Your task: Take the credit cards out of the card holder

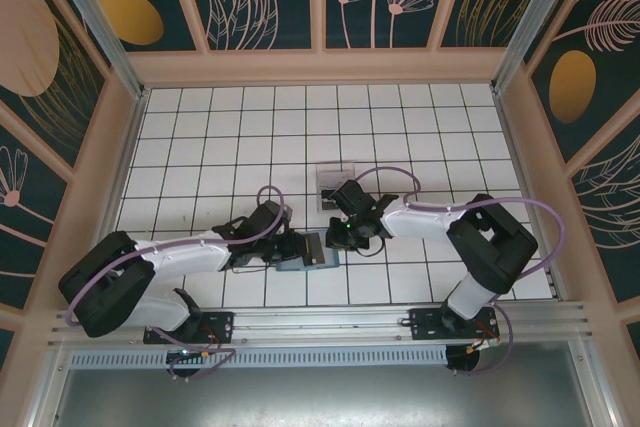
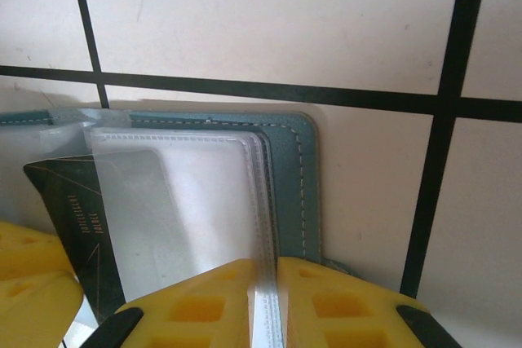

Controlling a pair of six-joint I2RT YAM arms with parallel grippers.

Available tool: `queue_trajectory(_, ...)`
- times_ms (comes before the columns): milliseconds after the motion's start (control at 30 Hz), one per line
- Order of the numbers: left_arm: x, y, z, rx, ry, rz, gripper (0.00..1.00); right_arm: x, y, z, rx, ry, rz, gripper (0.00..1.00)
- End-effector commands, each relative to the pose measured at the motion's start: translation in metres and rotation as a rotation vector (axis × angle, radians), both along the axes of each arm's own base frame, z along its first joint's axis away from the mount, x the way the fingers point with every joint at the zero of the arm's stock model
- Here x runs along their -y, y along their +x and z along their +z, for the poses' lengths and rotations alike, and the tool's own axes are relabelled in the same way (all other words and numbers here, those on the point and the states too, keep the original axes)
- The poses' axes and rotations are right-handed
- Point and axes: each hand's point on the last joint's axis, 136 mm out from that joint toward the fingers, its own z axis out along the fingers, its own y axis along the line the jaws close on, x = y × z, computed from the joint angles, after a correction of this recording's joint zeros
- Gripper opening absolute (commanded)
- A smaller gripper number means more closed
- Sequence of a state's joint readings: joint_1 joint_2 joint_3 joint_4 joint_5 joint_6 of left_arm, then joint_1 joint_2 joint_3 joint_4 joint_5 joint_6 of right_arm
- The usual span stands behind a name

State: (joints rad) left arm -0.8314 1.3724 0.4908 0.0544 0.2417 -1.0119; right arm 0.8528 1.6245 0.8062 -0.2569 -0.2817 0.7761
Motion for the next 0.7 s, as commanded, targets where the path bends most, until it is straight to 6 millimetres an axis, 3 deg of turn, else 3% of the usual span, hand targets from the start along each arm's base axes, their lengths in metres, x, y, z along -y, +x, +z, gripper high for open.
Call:
queue_trajectory(0, 0.002, -0.002, -0.006, -0.023, -0.037, 0.005, 0.25, 0.014, -0.011, -0.019, -0.042, -0.085, -0.006, 0.17)
queue_trajectory(400, 0.004, -0.007, -0.013, -0.045, -0.077, 0.005, 0.29, 0.012, -0.014, -0.023, -0.052, -0.087, -0.004, 0.18)
queue_trajectory(667, 0.011, -0.008, -0.011, -0.054, -0.121, -0.005, 0.25, 0.012, -0.013, -0.023, -0.05, -0.086, -0.005, 0.18)
